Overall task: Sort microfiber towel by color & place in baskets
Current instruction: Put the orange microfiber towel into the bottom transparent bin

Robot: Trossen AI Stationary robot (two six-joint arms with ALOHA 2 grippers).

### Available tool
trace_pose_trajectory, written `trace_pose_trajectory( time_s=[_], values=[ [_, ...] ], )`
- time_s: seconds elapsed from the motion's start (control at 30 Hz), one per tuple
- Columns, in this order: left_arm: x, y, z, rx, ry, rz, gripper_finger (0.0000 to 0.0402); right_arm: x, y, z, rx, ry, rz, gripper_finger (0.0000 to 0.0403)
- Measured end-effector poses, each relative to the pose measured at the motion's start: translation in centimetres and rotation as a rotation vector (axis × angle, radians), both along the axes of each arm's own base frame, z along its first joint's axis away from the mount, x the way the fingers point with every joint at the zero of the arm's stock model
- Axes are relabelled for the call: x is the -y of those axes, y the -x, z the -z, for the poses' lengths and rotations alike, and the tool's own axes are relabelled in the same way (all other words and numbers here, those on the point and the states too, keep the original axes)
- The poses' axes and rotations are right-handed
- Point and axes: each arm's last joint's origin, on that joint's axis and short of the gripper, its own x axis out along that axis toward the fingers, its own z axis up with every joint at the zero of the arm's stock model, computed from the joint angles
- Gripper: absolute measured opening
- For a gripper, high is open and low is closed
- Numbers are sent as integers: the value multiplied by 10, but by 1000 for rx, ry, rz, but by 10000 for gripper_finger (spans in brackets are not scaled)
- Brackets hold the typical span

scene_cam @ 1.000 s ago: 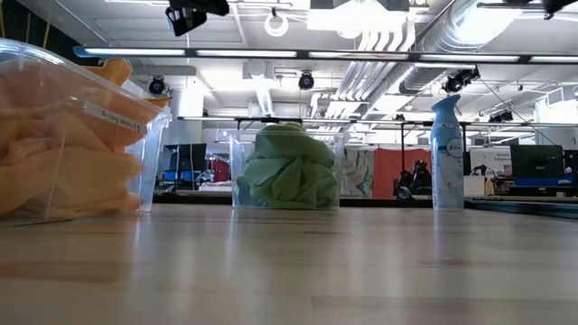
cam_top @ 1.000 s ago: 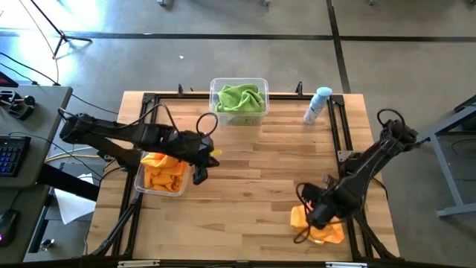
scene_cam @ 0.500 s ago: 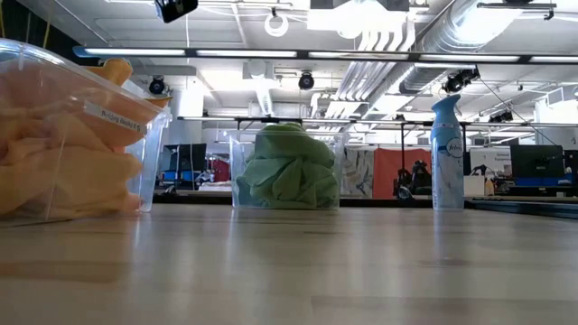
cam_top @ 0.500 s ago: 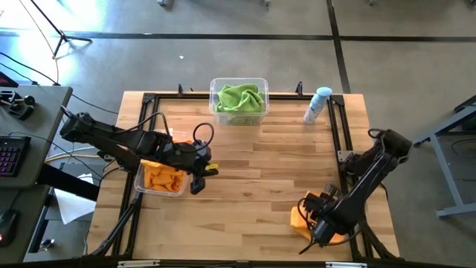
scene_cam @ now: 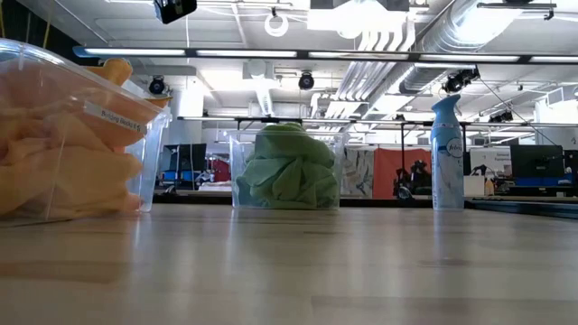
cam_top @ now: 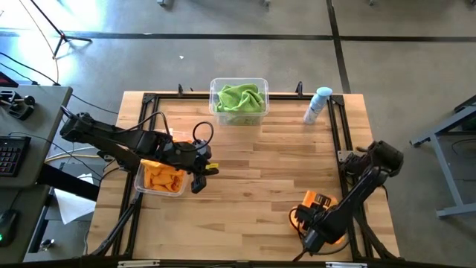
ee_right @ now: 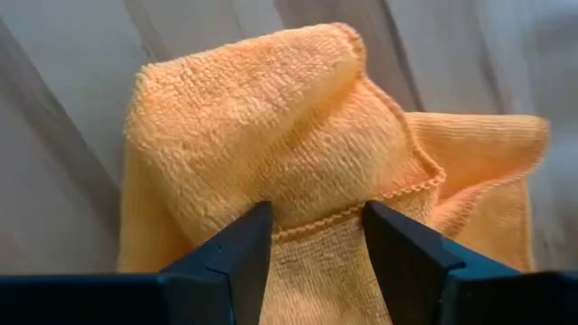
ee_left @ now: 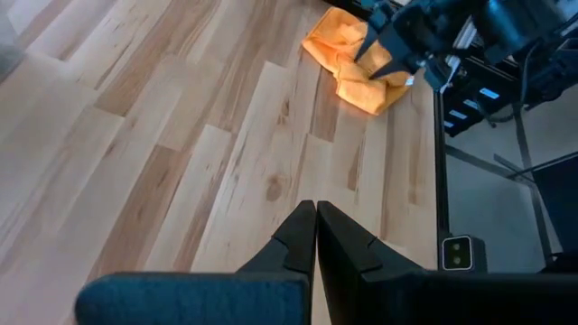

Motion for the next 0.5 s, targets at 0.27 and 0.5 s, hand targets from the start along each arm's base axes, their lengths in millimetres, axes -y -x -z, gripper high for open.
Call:
trace_pose_trajectory(
  time_s=[0.27,0.5],
  values=[
    [0,0,0,-4,53,-45,0,-6,-5,24,-29,42,16,70],
    [-2,-1,0,-3,90,-100,1,-1,-5,-23,71,107,5,20]
  ],
)
